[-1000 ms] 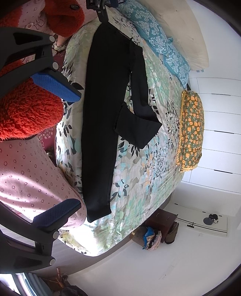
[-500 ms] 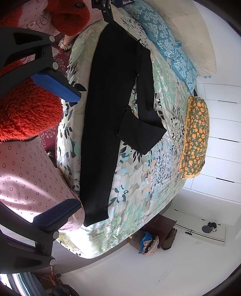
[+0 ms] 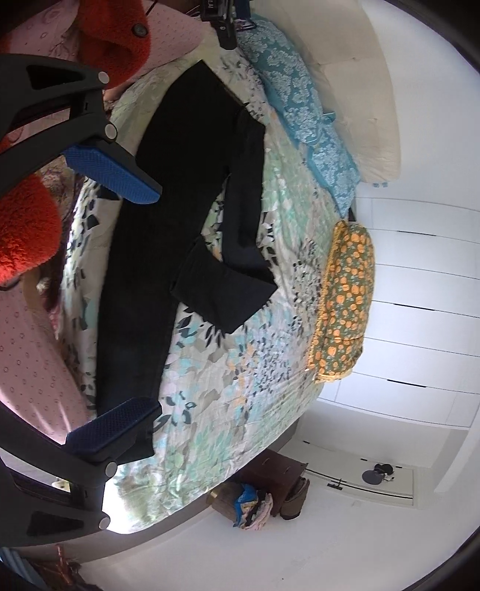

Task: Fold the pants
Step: 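Grasp the folded-back trouser leg with the right gripper and unfold it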

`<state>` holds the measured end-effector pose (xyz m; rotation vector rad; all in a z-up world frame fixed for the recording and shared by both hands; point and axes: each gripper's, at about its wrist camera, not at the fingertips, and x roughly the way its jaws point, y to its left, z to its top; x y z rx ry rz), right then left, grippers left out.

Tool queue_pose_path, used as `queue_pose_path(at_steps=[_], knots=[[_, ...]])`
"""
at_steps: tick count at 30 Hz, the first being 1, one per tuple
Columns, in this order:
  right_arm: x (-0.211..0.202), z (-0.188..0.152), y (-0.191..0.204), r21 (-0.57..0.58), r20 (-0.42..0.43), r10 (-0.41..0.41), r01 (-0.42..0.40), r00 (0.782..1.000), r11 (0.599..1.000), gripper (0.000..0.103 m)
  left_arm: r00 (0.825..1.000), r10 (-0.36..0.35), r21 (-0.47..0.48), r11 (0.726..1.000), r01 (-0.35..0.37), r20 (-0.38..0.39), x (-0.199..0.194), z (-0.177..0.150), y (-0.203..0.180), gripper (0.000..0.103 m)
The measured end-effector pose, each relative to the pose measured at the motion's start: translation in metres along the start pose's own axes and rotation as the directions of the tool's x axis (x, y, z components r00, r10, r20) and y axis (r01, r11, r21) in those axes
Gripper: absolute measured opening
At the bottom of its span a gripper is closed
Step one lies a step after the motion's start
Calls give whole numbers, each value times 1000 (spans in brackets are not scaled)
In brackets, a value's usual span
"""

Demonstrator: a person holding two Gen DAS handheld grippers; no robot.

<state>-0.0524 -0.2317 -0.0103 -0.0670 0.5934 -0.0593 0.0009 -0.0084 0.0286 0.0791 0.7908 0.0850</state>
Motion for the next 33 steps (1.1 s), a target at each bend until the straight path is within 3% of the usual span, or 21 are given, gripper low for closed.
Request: queue_pose_path(at_steps=[3, 6, 7, 9, 11, 12, 14, 18, 22, 23, 24, 25, 26, 29, 33], knots=[[9, 27, -9, 28, 117, 13, -17, 993, 999, 103, 998, 50, -1, 999, -50, 28, -4, 17, 9, 102], [36, 45, -7, -21, 219, 25, -21, 975, 1000, 103, 999, 39, -49, 998, -37, 38, 1, 37, 26, 102], [57, 46, -3, -57, 189, 67, -57, 980, 997, 103, 999, 33, -66, 997, -30, 39, 5, 41, 31, 102], [122, 39, 13, -148, -4, 131, -130, 991, 980, 103, 999, 26, -102, 995, -23, 28, 19, 46, 39, 102], [186, 22, 31, -214, -212, 178, -223, 961, 951, 99, 1000, 9, -135, 991, -10, -7, 37, 45, 43, 102], [211, 15, 39, -231, -275, 199, -266, 941, 936, 89, 1000, -3, -151, 989, -1, -28, 46, 43, 44, 102], [254, -2, 52, -261, -377, 221, -332, 900, 906, 84, 997, -30, -178, 984, 16, -76, 64, 35, 45, 102], [316, -19, 78, -317, -467, 211, -385, 859, 867, 81, 985, -42, -205, 979, 8, -165, 90, 24, 45, 102], [361, -29, 86, -266, -538, 229, -421, 811, 867, 80, 973, -48, -246, 969, -9, -226, 105, 16, 52, 102], [366, -29, 81, -227, -547, 255, -435, 797, 872, 63, 970, -46, -253, 967, -17, -240, 108, 14, 53, 102], [366, -25, 72, -203, -534, 262, -423, 804, 883, 31, 966, -43, -258, 966, -25, -253, 110, 13, 53, 102], [362, -16, 59, -144, -523, 307, -438, 795, 888, 24, 963, -41, -262, 964, -32, -268, 113, 12, 53, 102], [356, -5, 43, -106, -501, 309, -412, 808, 905, 5, 959, -42, -267, 963, -36, -279, 115, 12, 53, 102], [331, 43, -29, -7, -397, 297, -327, 868, 945, 5, 951, -36, -265, 963, -49, -307, 123, 13, 50, 102], [318, 104, -160, 82, -291, 132, -113, 948, 990, 5, 939, -51, -237, 971, -33, -339, 138, 17, 35, 102]])
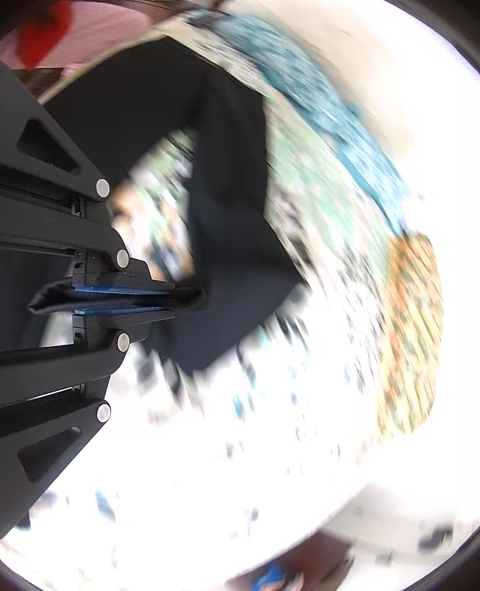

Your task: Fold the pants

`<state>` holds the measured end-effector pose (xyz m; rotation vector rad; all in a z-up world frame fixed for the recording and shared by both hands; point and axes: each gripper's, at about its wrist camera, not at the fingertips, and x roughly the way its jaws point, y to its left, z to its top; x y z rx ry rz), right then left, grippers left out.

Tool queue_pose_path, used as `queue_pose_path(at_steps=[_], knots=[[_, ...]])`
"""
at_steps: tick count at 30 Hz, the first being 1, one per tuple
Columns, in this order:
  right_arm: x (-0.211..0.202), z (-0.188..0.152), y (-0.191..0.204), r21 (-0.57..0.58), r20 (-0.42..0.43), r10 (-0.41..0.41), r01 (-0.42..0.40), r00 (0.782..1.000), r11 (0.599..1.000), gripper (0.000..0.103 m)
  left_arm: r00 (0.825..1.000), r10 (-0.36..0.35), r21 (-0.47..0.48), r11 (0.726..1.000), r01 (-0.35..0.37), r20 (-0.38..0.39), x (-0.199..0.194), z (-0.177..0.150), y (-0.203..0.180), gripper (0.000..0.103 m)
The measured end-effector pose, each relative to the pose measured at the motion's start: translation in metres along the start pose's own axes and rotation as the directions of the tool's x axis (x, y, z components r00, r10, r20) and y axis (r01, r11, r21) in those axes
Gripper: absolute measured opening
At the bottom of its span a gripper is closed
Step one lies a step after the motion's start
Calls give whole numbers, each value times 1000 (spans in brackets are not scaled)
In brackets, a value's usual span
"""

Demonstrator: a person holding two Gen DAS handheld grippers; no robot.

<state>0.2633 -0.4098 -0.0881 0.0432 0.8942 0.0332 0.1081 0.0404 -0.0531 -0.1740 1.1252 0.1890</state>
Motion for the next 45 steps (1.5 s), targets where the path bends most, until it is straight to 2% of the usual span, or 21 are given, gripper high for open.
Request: queue_pose_path(at_steps=[3, 6, 8, 10, 13, 17, 20, 22, 23, 24, 25, 26, 28, 30, 33, 35, 37, 40, 41, 43, 45], knots=[[-10, 34, -92, 125, 24, -131, 127, 991, 984, 5, 1000, -14, 60, 998, 15, -15, 5, 3, -22, 102], [-6, 48, -168, 275, 0, -164, 158, 986, 948, 5, 1000, -22, 126, 992, 22, -4, 1, 4, -44, 102], [3, 52, -195, 318, -15, -185, 180, 983, 931, 5, 1000, -18, 166, 986, 16, 10, -3, 3, -57, 102], [18, 64, -207, 315, -20, -195, 191, 981, 930, 5, 1000, -6, 191, 982, 3, 15, -3, 4, -66, 102], [49, 78, -201, 277, -54, -206, 213, 977, 937, 5, 1000, 14, 204, 979, -14, 3, 0, 7, -73, 102], [97, 73, -198, 198, -120, -272, 292, 955, 936, 5, 999, 39, 207, 978, -35, -16, 4, 10, -80, 102], [126, 56, -212, 224, -168, -316, 349, 934, 910, 6, 998, 60, 219, 974, -57, -10, 5, 8, -82, 102], [137, 41, -228, 260, -226, -359, 411, 906, 874, 11, 997, 73, 227, 972, -68, -15, 8, 7, -82, 102], [137, 33, -237, 289, -261, -371, 439, 891, 851, 25, 997, 78, 229, 971, -71, -19, 10, 7, -80, 102], [133, 24, -244, 322, -272, -380, 456, 884, 830, 47, 996, 82, 233, 969, -75, -19, 13, 8, -78, 102], [124, 18, -246, 358, -248, -373, 442, 894, 823, 55, 996, 90, 243, 966, -85, -6, 19, 10, -76, 102], [113, 12, -243, 390, -210, -335, 393, 919, 833, 59, 995, 101, 250, 963, -102, 15, 24, 12, -73, 102], [93, -2, -223, 431, -153, -204, 251, 967, 867, 59, 987, 148, 249, 955, -160, 68, 44, 18, -66, 102], [65, -27, -196, 472, -92, -47, 85, 995, 877, 64, 980, 185, 237, 951, -197, 69, 72, 26, -60, 102], [19, -85, -151, 546, -34, 99, -65, 994, 835, 81, 991, 130, 218, 967, -132, 25, 109, 32, -58, 102], [0, -129, -127, 598, -34, 162, -109, 986, 794, 83, 996, 92, 229, 969, -92, 9, 129, 28, -64, 102], [-8, -171, -112, 646, -83, 170, -77, 982, 760, 83, 996, 93, 278, 956, -89, -1, 149, 19, -75, 102], [-7, -223, -115, 730, -184, 90, 75, 979, 679, 83, 990, 138, 354, 928, -116, -38, 178, 2, -85, 103], [-10, -233, -116, 749, -177, 69, 89, 982, 656, 83, 990, 136, 359, 926, -113, -41, 185, -3, -84, 103], [-20, -233, -110, 726, -185, -15, 147, 983, 672, 82, 997, 80, 314, 947, -71, -18, 182, -6, -72, 103], [-28, -223, -97, 685, -199, -95, 207, 975, 699, 82, 997, 60, 273, 961, -45, -46, 180, -6, -61, 103]])
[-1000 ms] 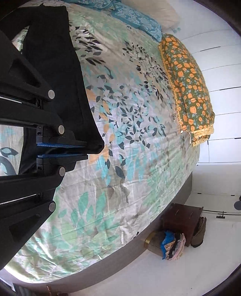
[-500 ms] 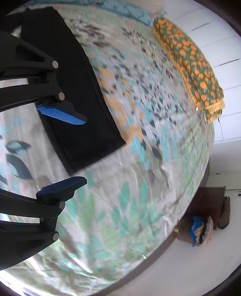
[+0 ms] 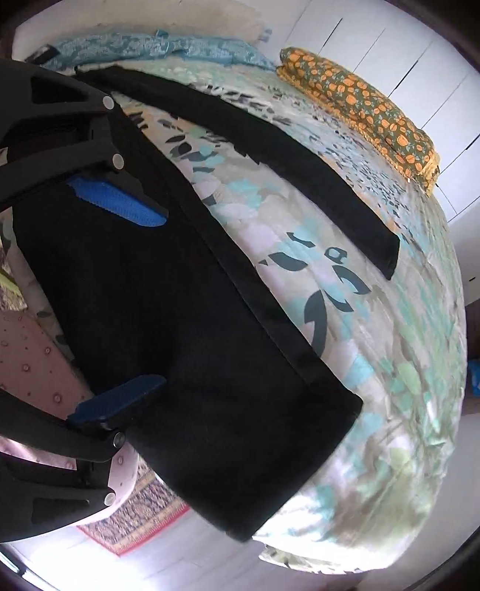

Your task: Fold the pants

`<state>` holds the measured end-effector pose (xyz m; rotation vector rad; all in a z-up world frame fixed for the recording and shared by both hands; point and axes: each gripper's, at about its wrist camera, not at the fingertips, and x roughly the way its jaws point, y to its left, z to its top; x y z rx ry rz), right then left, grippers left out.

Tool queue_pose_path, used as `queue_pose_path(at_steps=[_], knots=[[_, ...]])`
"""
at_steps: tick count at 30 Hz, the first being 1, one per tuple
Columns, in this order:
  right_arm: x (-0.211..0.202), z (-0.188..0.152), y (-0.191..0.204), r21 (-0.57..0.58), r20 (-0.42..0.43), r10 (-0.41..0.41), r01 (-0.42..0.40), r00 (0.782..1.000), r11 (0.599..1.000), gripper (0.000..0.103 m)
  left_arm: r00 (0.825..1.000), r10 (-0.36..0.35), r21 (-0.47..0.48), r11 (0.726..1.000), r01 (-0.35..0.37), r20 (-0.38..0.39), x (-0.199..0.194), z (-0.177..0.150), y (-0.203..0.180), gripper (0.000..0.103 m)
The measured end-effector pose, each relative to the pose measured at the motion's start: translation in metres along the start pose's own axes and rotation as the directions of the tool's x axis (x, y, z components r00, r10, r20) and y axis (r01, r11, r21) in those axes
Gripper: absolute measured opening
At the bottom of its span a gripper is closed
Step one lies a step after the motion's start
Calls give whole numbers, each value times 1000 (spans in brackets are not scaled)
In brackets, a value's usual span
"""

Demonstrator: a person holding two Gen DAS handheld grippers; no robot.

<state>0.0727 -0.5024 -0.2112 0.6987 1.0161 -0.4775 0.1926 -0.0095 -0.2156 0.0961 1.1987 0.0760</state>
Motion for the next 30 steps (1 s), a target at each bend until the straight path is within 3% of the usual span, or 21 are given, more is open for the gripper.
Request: queue_pose_path(at_steps=[3, 7, 10, 14, 17, 23, 26, 30], knots=[[-8, -16, 35, -77, 29, 37, -35, 999, 996, 83, 1000, -13, -43, 999, 13, 9, -4, -10, 17, 103], [6, -57, 107, -253, -67, 105, -119, 992, 960, 83, 1000, -10, -79, 997, 9, -18, -6, -9, 27, 103], [8, -90, 157, -387, -111, 131, -164, 985, 907, 83, 1000, -9, -80, 997, 7, -24, -6, -9, 26, 103], [-6, -128, 202, -557, -116, 146, -187, 982, 809, 83, 1000, -8, -47, 999, 7, -25, -5, -14, 24, 103], [-19, -151, 217, -642, -103, 138, -172, 985, 748, 83, 999, -17, -48, 999, 15, -31, -5, -17, 26, 103], [-39, -175, 223, -737, -74, 102, -124, 992, 665, 84, 998, -16, -46, 999, 14, -54, -3, -16, 27, 103], [-57, -177, 226, -752, -52, 121, -118, 991, 649, 84, 997, -12, -55, 998, 7, -78, -1, -12, 29, 103], [-85, -171, 230, -735, -41, 194, -161, 980, 659, 84, 996, -16, -57, 998, 10, -92, -1, -13, 29, 103]])
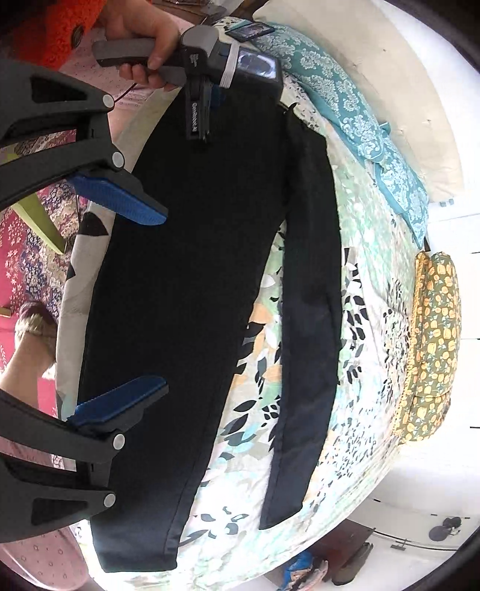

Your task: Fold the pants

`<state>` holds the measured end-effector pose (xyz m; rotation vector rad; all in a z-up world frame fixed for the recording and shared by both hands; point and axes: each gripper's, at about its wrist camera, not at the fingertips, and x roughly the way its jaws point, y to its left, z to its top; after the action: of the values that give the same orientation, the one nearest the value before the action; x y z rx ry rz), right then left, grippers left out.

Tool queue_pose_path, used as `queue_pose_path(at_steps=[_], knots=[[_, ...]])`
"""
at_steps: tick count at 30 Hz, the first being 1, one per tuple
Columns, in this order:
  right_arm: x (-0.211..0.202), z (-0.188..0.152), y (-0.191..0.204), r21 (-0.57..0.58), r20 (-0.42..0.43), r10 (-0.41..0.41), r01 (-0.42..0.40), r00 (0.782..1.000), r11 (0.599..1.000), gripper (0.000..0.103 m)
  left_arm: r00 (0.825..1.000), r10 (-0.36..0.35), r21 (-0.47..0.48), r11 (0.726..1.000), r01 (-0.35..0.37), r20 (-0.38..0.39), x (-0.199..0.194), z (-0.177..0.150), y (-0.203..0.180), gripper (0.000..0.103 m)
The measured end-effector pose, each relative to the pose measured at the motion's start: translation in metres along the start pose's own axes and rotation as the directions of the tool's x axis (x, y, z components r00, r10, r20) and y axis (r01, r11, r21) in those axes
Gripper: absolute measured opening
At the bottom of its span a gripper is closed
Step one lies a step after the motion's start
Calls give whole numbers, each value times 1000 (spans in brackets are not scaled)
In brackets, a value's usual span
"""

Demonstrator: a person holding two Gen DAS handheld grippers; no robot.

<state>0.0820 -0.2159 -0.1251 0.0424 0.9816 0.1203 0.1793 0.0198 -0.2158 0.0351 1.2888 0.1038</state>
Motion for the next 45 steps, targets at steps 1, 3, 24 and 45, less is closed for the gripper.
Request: queue_pose_path(at_steps=[1, 3, 24, 45], knots=[[-6, 1, 1, 1, 26, 7, -7, 1000, 1000, 85, 1000, -7, -3, 1000, 7, -1, -1, -1, 1, 103], [-14, 1, 3, -11, 74, 7, -6, 997, 1000, 92, 1000, -20, -3, 1000, 20, 9, -4, -5, 2, 102], [-62, 0, -39, 72, 260, -29, 11, 965, 997, 94, 925, -101, 81, 994, 76, 366, -160, 0, -1, 102], [-25, 46, -62, 87, 167, -118, 105, 979, 991, 96, 911, -27, 95, 995, -13, 412, -163, 40, -29, 102]])
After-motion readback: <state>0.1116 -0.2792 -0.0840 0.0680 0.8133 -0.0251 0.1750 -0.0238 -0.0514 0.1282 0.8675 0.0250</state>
